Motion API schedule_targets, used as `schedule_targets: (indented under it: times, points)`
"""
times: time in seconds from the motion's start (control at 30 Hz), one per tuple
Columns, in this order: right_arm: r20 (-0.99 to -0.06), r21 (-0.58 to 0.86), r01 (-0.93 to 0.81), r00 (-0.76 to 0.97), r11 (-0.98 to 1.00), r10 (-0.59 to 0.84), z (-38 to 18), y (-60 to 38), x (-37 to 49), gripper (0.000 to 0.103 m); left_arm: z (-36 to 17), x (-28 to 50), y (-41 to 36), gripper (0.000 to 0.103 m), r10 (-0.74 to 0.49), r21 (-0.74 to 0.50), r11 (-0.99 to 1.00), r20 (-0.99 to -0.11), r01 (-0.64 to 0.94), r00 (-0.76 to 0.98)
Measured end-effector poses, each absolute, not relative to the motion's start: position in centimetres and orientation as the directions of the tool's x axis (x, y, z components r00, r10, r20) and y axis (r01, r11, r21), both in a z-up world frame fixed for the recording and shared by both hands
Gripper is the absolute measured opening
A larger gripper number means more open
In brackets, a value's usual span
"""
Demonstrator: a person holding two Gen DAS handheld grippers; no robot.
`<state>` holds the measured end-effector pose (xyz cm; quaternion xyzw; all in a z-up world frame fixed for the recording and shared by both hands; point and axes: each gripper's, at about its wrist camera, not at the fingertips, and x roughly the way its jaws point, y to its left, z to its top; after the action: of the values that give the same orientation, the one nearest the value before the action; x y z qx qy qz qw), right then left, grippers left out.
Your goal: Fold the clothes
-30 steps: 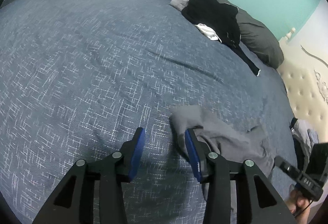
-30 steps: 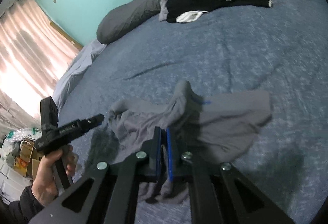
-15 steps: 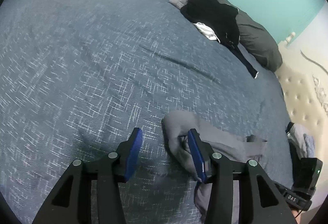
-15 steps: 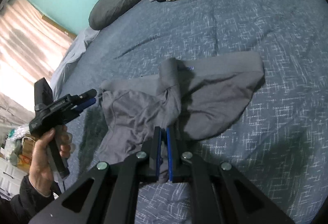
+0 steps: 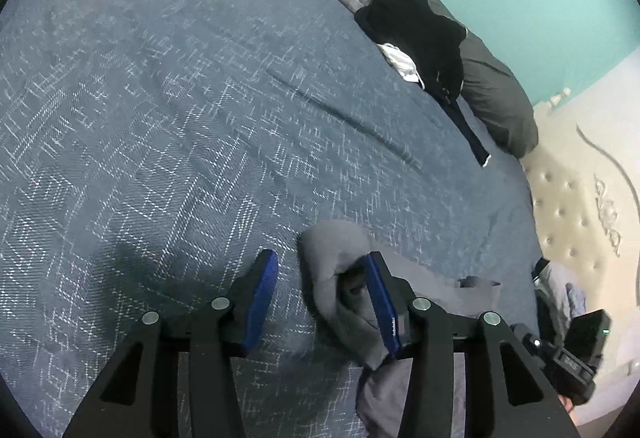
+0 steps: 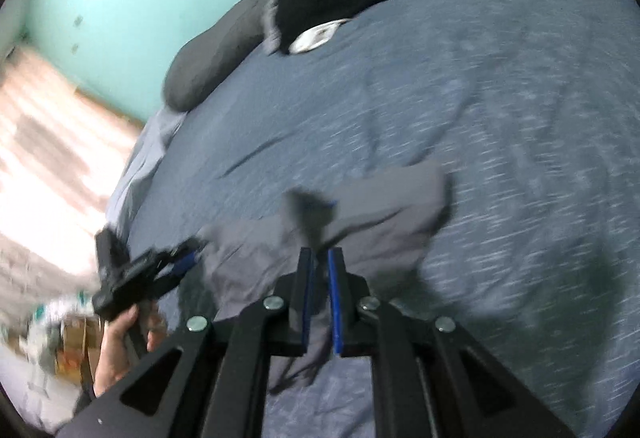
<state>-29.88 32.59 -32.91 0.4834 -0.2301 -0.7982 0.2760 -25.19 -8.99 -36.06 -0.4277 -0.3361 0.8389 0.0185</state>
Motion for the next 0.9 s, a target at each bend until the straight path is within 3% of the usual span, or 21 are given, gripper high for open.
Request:
schedule_targets:
  times: [0.07,0.17,0.23,0.4,0.53,0.57,0.6,0.67,0.9]
  points:
    - [-0.637,0.665,0.147,-0.401,-0.732,-0.659,-33.6,34.3,-30.9,0.014,-36.2,-25.3,-9.3,0.049,0.322,-0.589,-0.765,-0.701,0.262,-0.636]
    - [-0.647,0.672,0.08,-0.421,-0.737,-0.636,-34.4,35.5,-32.3,0.037,-36.2,-25.4,-9.4,0.049,0.324,-0.591,-0.764,-0.699,0.26,-0.637]
    - [-0.656,0.667,0.052,-0.431,-0.743,-0.619,-34.9,36.0,-32.9,0.038,-36.3,-25.6,-9.3,0.047,0.329,-0.591,-0.766,-0.699,0.254,-0.635]
    - [-0.686,0.634,0.03,-0.439,-0.773,-0.58,-35.6,35.9,-34.2,0.038,-36.5,-26.1,-9.0,0.024,0.338,-0.583,-0.776,-0.707,0.24,-0.622]
    - [-0.684,0.617,0.07,-0.445,-0.784,-0.579,-36.0,35.2,-35.0,0.038,-36.5,-26.5,-8.7,0.012,0.336,-0.572,-0.788,-0.709,0.227,-0.62]
    - [-0.684,0.602,0.088,-0.455,-0.793,-0.57,-35.9,34.9,-35.0,0.036,-36.4,-26.6,-8.7,0.009,0.337,-0.571,-0.79,-0.708,0.222,-0.621]
    - [-0.685,0.587,0.105,-0.465,-0.803,-0.561,-35.9,34.6,-34.9,0.023,-36.3,-26.6,-8.6,0.006,0.337,-0.571,-0.792,-0.706,0.218,-0.623]
    - [-0.683,0.582,0.12,-0.465,-0.804,-0.564,-36.0,34.2,-34.8,0.01,-36.0,-26.7,-8.5,0.004,0.335,-0.568,-0.796,-0.701,0.209,-0.629]
    - [-0.629,0.597,0.176,-0.504,-0.783,-0.592,-34.2,34.0,-34.3,0.004,-33.2,-26.2,-7.9,0.003,0.317,-0.541,-0.829,-0.664,0.143,-0.677]
